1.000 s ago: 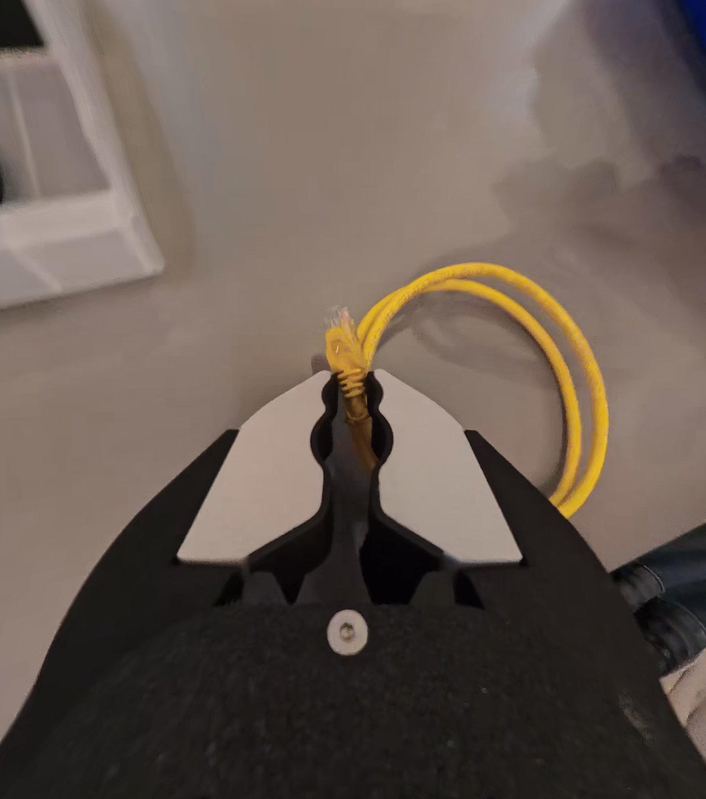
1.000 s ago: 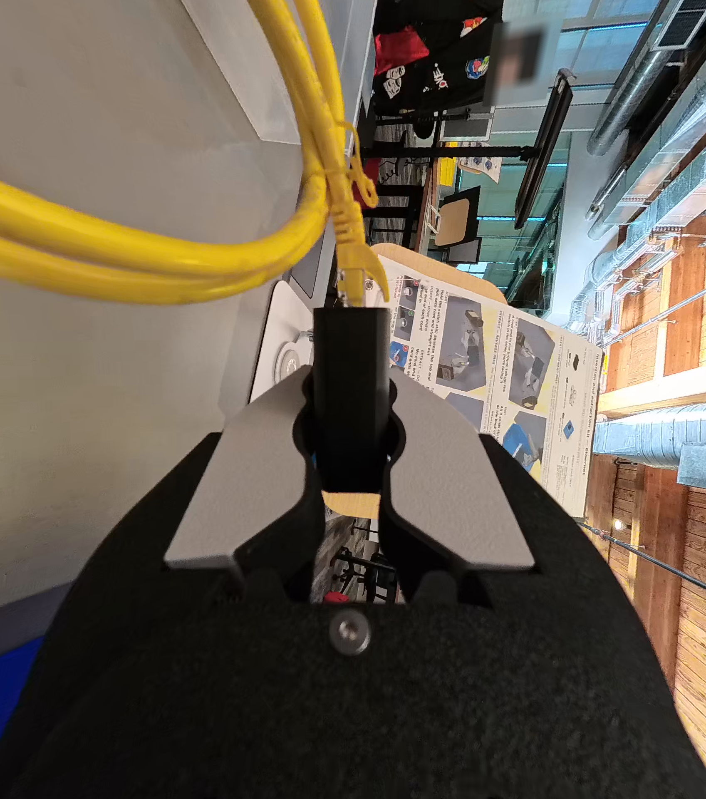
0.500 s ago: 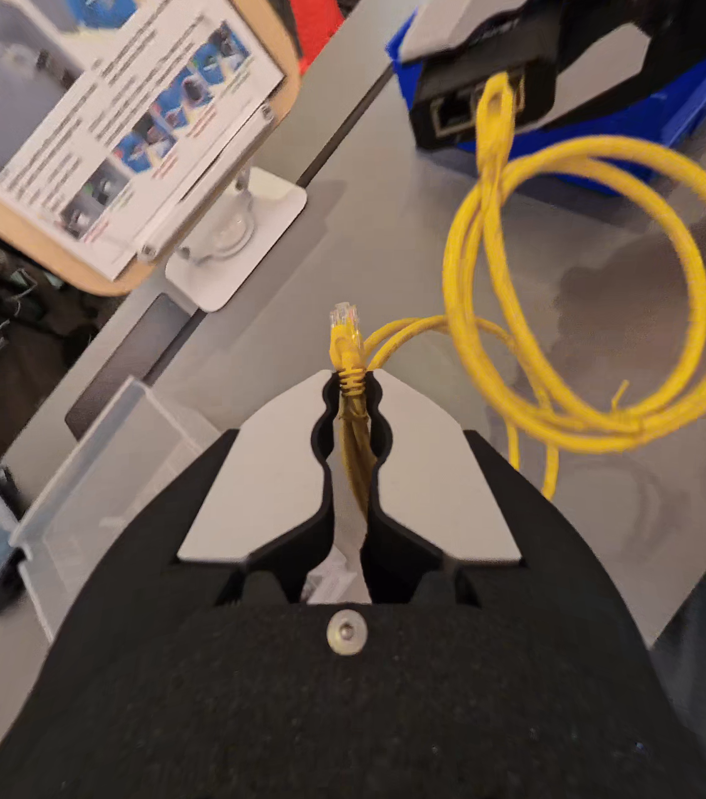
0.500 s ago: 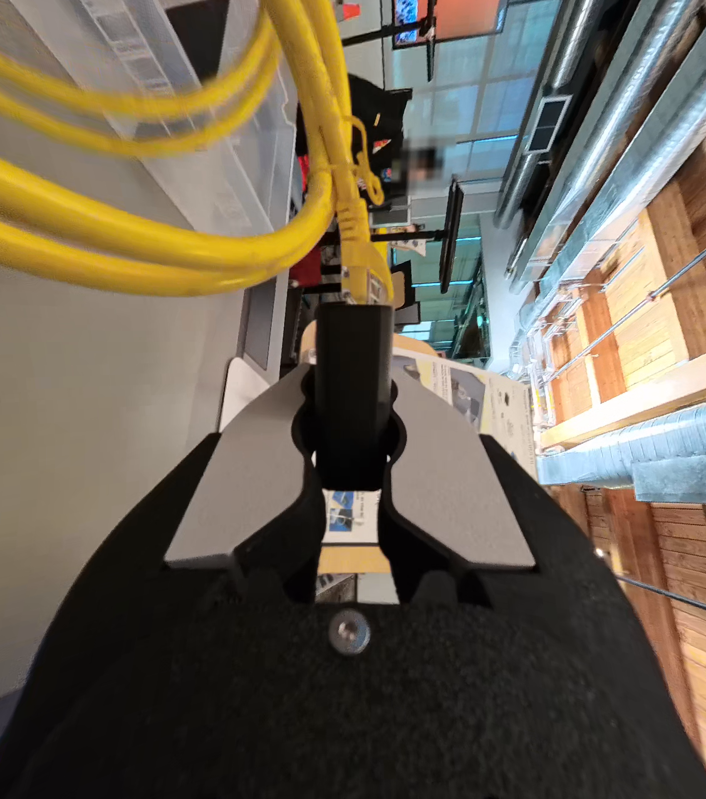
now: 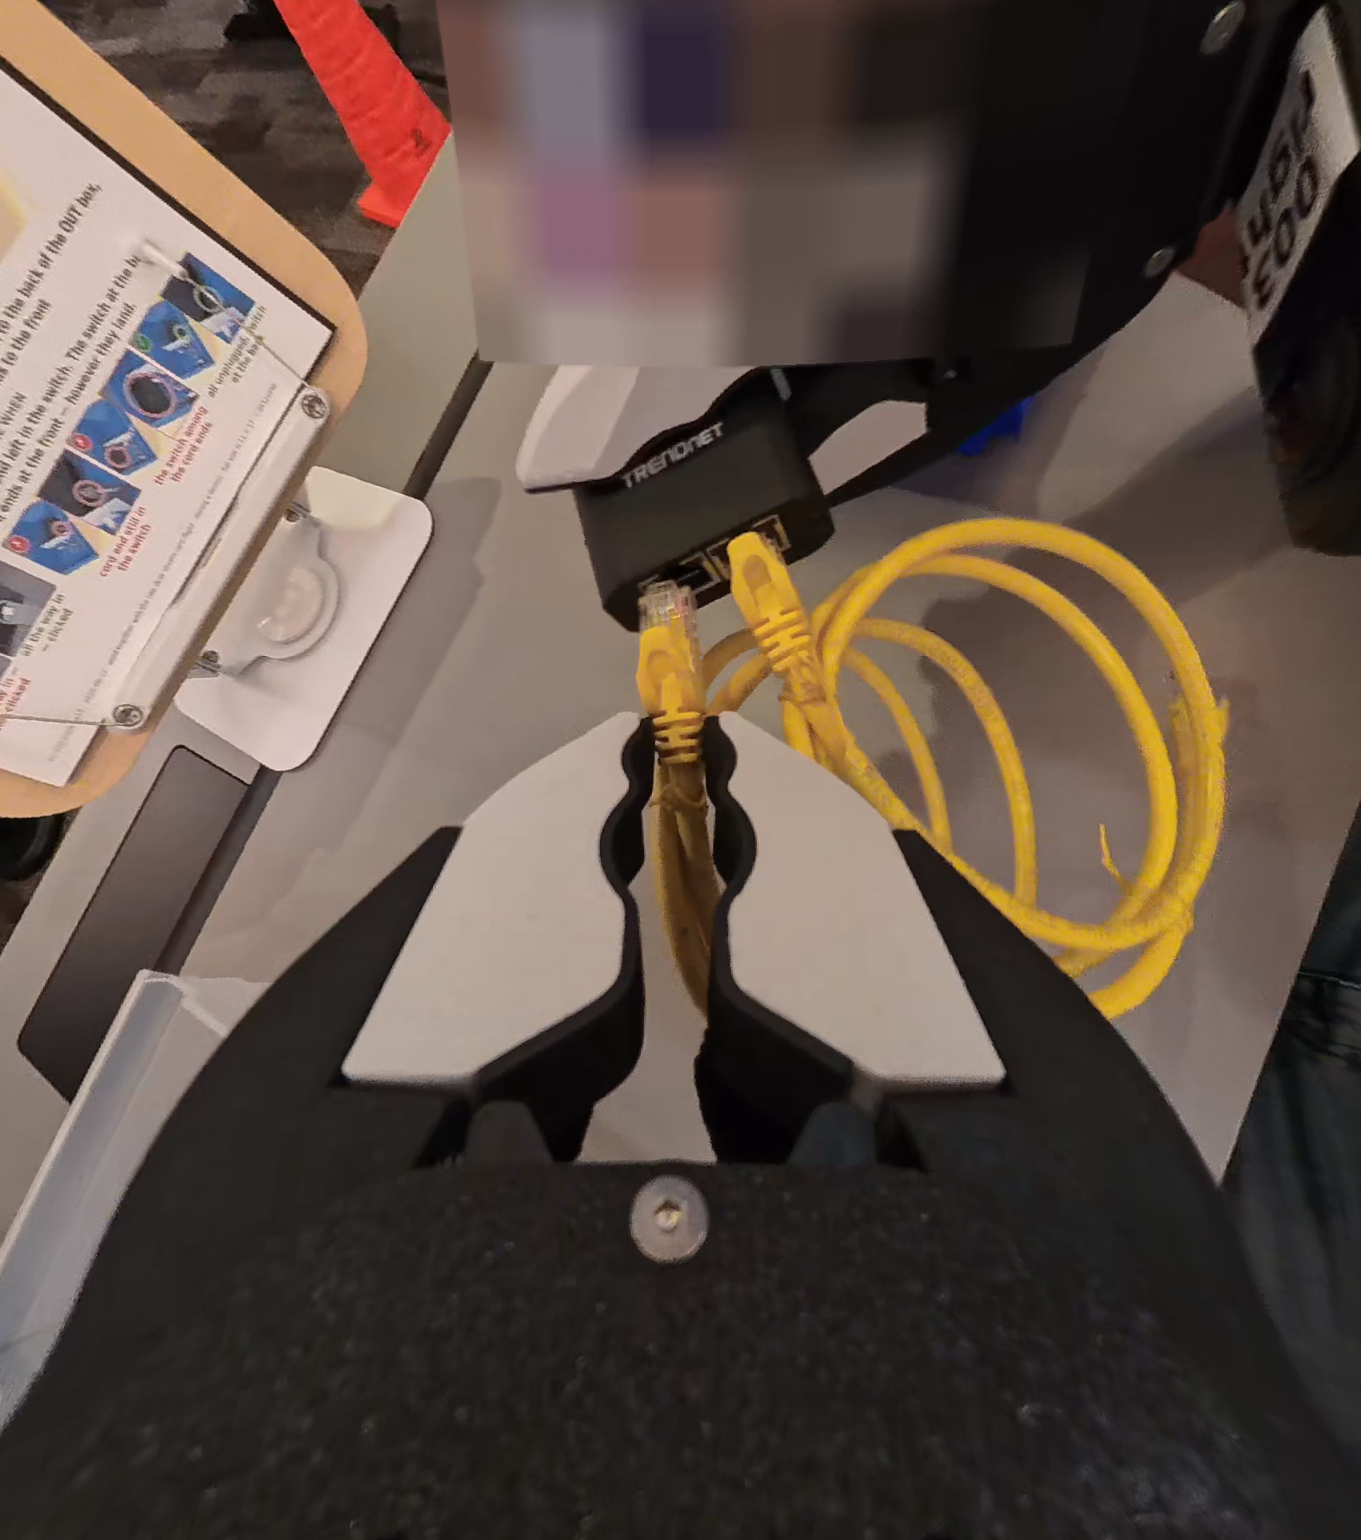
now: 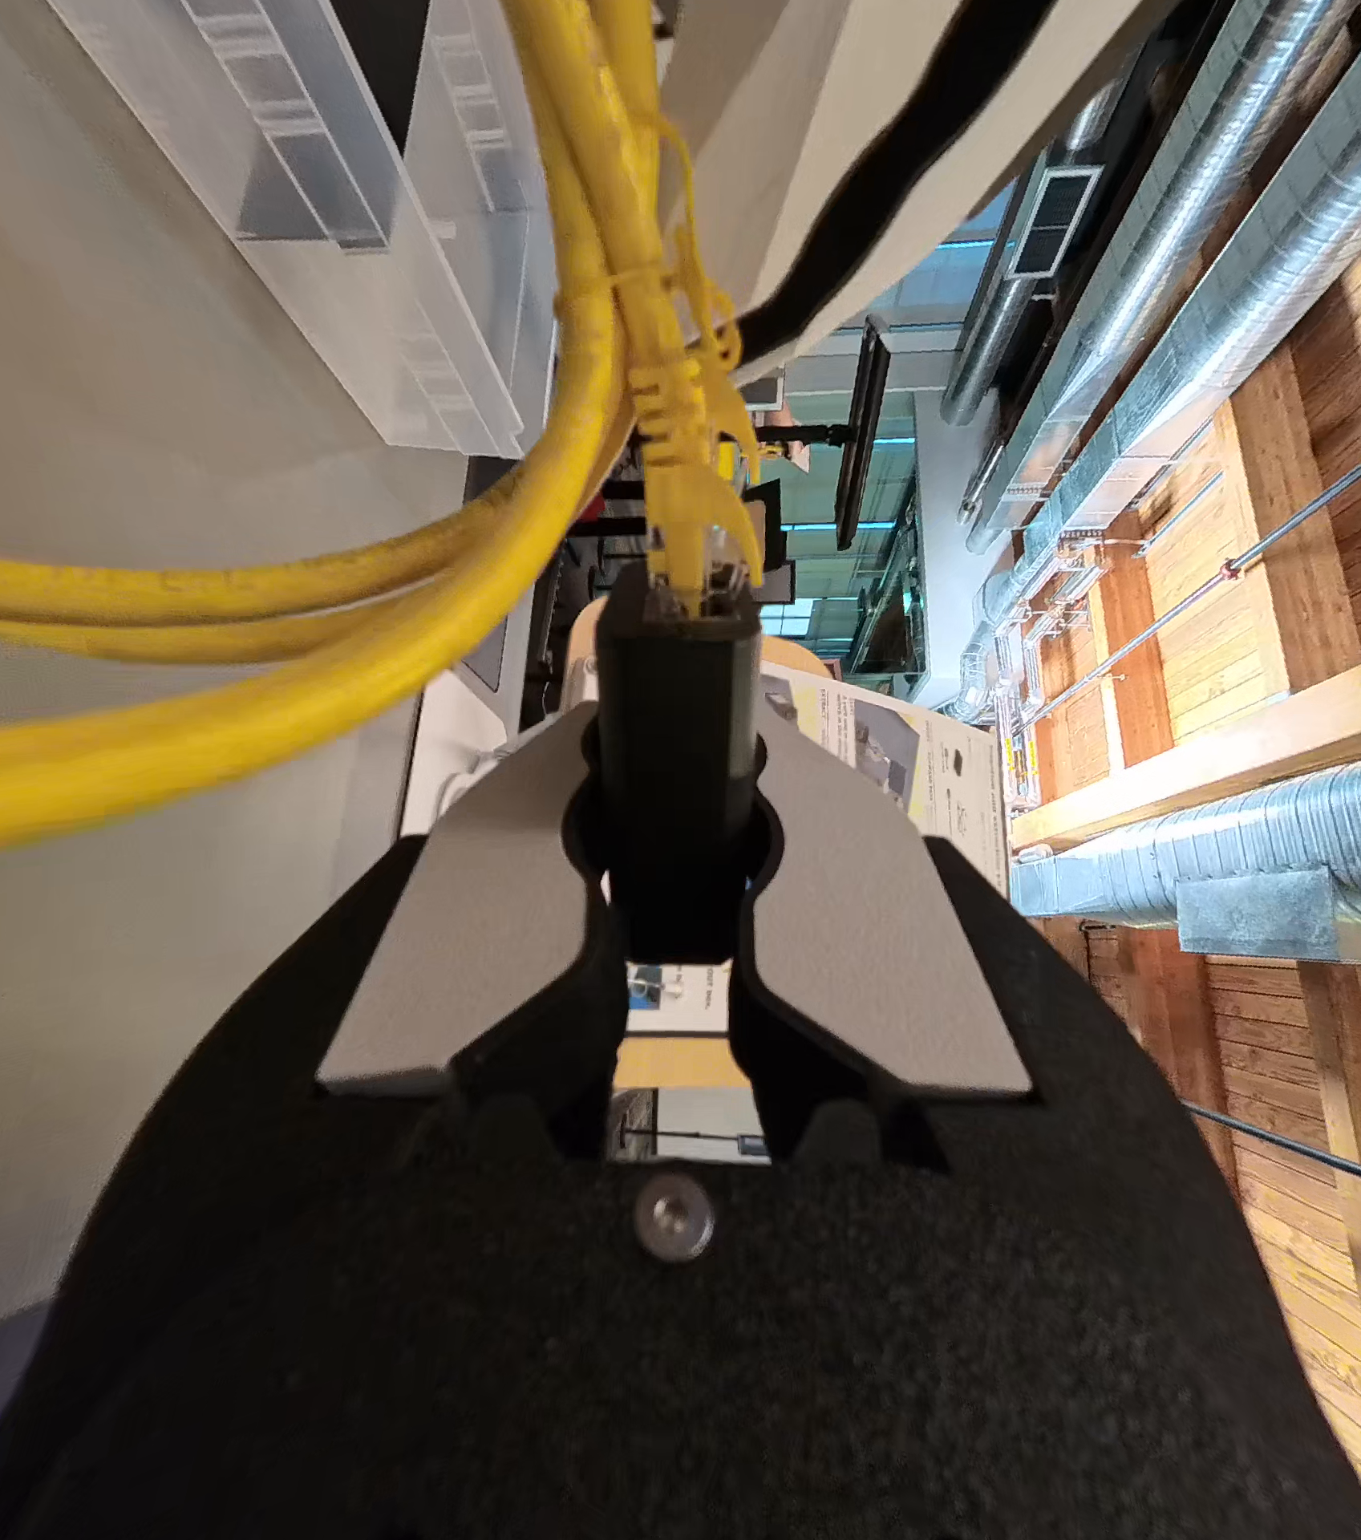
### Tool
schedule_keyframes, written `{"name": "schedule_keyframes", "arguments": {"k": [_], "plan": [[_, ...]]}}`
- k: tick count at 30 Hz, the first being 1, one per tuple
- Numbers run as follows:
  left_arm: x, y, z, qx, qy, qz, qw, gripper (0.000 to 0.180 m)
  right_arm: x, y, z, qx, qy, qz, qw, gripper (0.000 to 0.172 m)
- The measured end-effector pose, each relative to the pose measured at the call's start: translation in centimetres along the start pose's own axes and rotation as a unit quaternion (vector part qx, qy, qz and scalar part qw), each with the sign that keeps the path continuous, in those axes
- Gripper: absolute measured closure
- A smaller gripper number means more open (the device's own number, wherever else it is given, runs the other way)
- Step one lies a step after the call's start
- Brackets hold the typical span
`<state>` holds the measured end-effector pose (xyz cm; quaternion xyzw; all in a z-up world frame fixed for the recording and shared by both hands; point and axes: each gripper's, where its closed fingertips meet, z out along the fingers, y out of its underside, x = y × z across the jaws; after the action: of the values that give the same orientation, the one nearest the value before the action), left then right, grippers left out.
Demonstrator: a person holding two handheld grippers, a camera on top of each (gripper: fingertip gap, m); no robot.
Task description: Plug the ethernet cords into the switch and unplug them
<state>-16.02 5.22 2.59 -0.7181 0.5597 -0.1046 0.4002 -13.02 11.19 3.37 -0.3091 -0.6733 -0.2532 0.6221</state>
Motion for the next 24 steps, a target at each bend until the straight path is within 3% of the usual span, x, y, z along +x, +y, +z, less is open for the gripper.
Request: {"name": "schedule_keyframes", "arguments": {"k": [13,24], "plan": [[0.1,0.9,1.6,-0.014,0.004,-0.030,0.999,0.169,-1.2,1.0,0.9,-0.045,-0.026,-0.013,0.999,0.147],[-0.3,3.3,3.6,-0.095,0.007,-0.125,0.988,0.169,-2.3,1.3,1.7,-0.093,-0.018,-0.090,0.991,0.147]]}}
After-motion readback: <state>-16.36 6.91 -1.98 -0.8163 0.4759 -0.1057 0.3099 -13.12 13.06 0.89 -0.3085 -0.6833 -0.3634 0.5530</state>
